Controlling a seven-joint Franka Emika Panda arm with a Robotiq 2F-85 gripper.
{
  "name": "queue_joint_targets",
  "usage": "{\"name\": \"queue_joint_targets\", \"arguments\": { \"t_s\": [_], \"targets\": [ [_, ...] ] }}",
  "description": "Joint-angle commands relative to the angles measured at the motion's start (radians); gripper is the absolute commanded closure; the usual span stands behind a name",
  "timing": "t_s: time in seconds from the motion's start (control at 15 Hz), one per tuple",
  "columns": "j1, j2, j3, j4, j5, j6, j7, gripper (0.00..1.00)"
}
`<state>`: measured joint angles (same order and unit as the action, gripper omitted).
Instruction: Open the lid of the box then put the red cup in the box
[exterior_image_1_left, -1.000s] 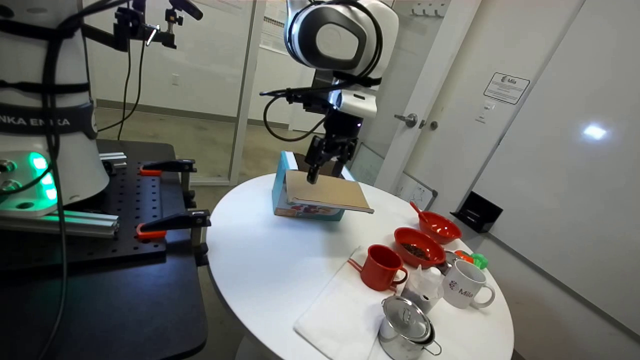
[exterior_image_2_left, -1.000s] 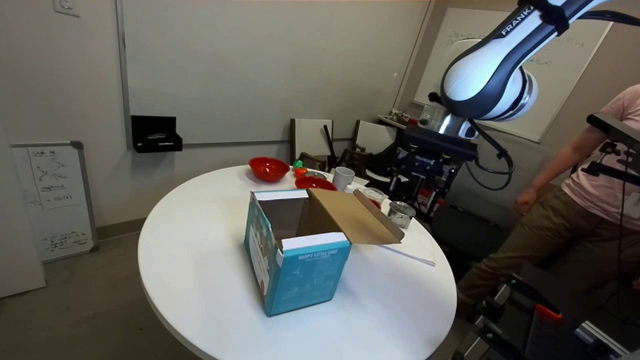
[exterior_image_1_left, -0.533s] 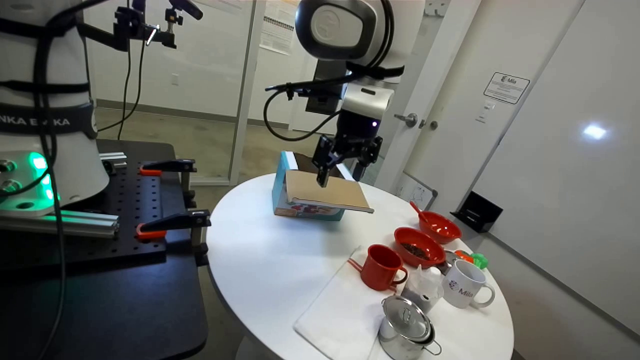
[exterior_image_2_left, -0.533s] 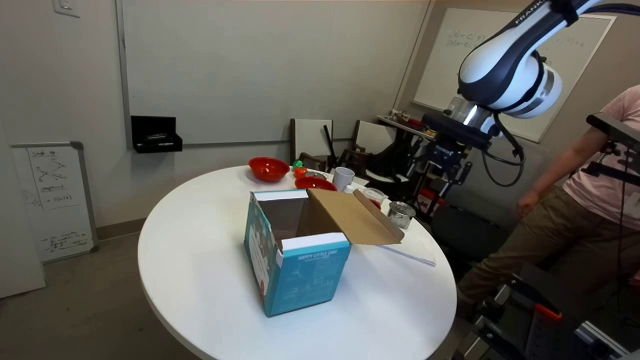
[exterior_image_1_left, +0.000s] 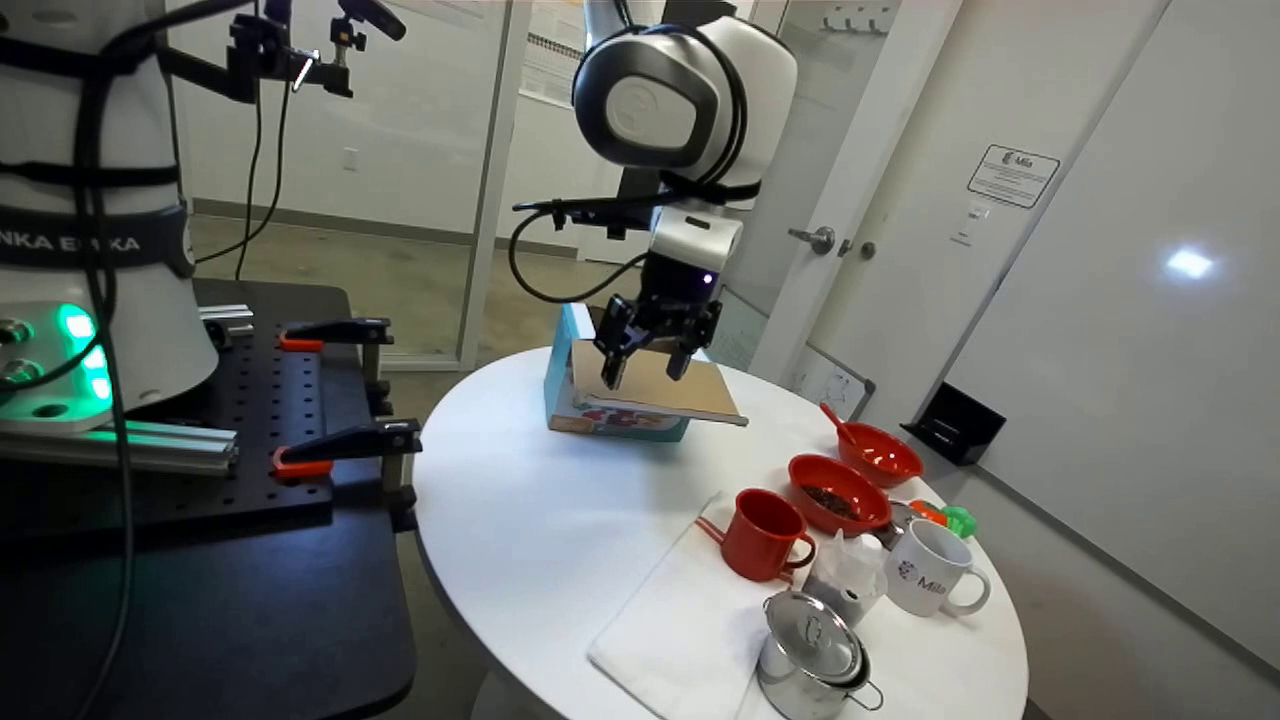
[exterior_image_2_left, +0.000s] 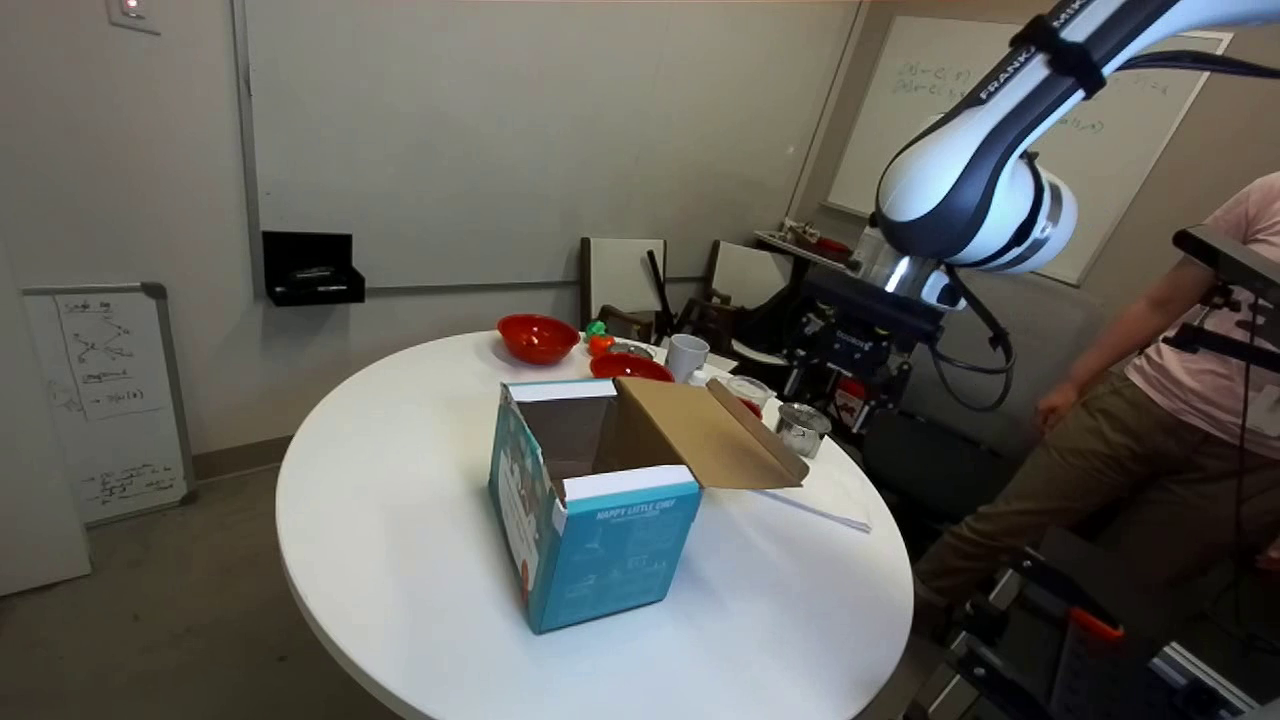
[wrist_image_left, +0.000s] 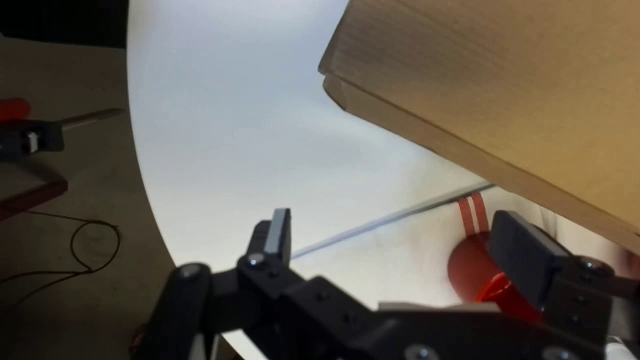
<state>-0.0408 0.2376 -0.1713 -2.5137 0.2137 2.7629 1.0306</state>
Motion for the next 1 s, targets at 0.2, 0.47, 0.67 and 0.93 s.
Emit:
{"name": "queue_joint_targets", "arguments": {
  "t_s": [0.2, 0.47, 0.67, 0.93],
  "targets": [
    [0.088, 0.177, -0.065, 0.133, -0.051, 0.058, 0.148, 0.00],
    [0.086, 0.181, -0.150, 0.195, -0.065, 0.057, 0.191, 0.00],
    [0.068, 0.204, -0.170, 0.251, -0.051, 0.040, 0.211, 0.00],
    [0.033, 0.263, -0.129, 0.329, -0.026, 0.002, 0.187, 0.00]
  ]
}}
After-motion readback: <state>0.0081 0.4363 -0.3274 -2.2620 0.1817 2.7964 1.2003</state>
